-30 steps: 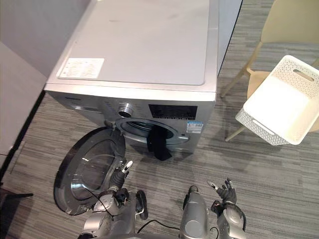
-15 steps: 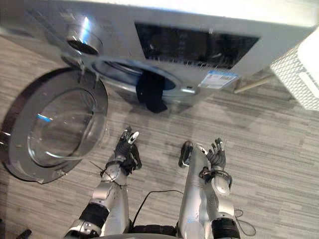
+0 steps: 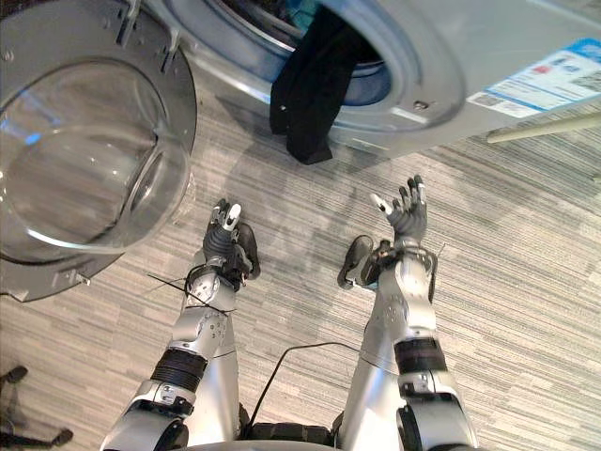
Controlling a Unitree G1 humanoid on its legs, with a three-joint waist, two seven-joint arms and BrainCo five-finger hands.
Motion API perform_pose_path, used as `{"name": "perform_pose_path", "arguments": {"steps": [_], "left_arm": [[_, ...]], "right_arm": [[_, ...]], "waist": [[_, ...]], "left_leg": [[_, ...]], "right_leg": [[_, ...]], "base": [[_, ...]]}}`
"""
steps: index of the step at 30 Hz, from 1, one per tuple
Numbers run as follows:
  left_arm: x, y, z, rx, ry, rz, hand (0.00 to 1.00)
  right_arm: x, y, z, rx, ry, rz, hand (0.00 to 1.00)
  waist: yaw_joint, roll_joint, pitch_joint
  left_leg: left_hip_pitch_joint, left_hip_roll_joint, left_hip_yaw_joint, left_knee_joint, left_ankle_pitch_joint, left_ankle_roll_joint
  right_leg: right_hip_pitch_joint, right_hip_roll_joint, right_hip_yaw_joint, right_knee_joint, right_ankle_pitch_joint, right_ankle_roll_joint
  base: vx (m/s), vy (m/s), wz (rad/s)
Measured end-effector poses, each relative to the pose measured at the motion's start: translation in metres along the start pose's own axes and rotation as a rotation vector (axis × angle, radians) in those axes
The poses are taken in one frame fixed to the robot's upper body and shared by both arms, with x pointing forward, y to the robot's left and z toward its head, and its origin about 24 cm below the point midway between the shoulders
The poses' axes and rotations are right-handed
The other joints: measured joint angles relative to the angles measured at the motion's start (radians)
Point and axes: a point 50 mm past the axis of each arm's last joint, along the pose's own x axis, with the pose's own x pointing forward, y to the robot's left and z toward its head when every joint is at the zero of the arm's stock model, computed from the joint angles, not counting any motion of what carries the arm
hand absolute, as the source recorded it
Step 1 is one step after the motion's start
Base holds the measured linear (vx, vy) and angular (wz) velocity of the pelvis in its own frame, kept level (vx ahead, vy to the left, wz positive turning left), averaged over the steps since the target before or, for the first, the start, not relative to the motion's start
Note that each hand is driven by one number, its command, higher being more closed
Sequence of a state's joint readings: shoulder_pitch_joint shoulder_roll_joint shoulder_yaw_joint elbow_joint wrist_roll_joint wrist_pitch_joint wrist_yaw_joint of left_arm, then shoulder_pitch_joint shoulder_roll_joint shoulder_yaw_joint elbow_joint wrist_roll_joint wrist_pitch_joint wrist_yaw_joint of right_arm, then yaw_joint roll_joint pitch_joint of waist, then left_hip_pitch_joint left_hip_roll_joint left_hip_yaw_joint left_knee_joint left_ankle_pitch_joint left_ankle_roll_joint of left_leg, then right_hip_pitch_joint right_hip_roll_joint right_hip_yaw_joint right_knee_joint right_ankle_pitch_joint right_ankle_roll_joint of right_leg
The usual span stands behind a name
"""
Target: Pick up the laundry basket with both hands and put the clothes into the washing machine.
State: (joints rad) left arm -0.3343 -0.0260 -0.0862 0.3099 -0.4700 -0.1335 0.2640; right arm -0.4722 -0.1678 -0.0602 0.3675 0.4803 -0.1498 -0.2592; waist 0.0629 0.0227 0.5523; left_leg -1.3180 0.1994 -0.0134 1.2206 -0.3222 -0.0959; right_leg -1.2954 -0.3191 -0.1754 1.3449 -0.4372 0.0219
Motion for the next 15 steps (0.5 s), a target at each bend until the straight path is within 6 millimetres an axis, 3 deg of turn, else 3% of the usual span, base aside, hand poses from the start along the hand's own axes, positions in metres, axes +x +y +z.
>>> {"name": "perform_pose_path", "arguments": {"steps": [7, 10, 15], "left_arm": [[-0.006, -0.029, 0.007, -0.087, -0.035, -0.108, 0.0], [-0.01, -0.041, 0.005, -0.113, -0.027, -0.192, 0.0], [-0.015, -0.055, 0.002, -0.129, -0.012, -0.265, 0.0]], "right_arm": [[0.035, 0.009, 0.012, -0.068, 0.024, 0.008, 0.0], [0.043, 0.009, 0.012, -0.122, 0.05, 0.029, 0.0], [0.05, 0.006, 0.005, -0.225, 0.117, 0.044, 0.0]], "waist": [[0.041, 0.003, 0.001], [0.067, 0.01, 0.0], [0.075, 0.022, 0.001]], "left_leg": [[-0.069, -0.064, -0.039, -0.02, 0.043, -0.005], [-0.096, -0.07, -0.05, -0.019, 0.048, -0.001], [-0.127, -0.1, -0.066, -0.018, 0.06, -0.005]], "right_leg": [[-0.043, -0.033, -0.001, 0.029, -0.024, 0.018], [-0.06, -0.037, -0.011, 0.032, -0.024, 0.019], [-0.076, -0.062, -0.017, 0.05, -0.036, 0.022]], "base": [[-0.02, -0.02, 0.33], [-0.02, 0.008, 0.08], [0.0, 0.013, 0.21]]}}
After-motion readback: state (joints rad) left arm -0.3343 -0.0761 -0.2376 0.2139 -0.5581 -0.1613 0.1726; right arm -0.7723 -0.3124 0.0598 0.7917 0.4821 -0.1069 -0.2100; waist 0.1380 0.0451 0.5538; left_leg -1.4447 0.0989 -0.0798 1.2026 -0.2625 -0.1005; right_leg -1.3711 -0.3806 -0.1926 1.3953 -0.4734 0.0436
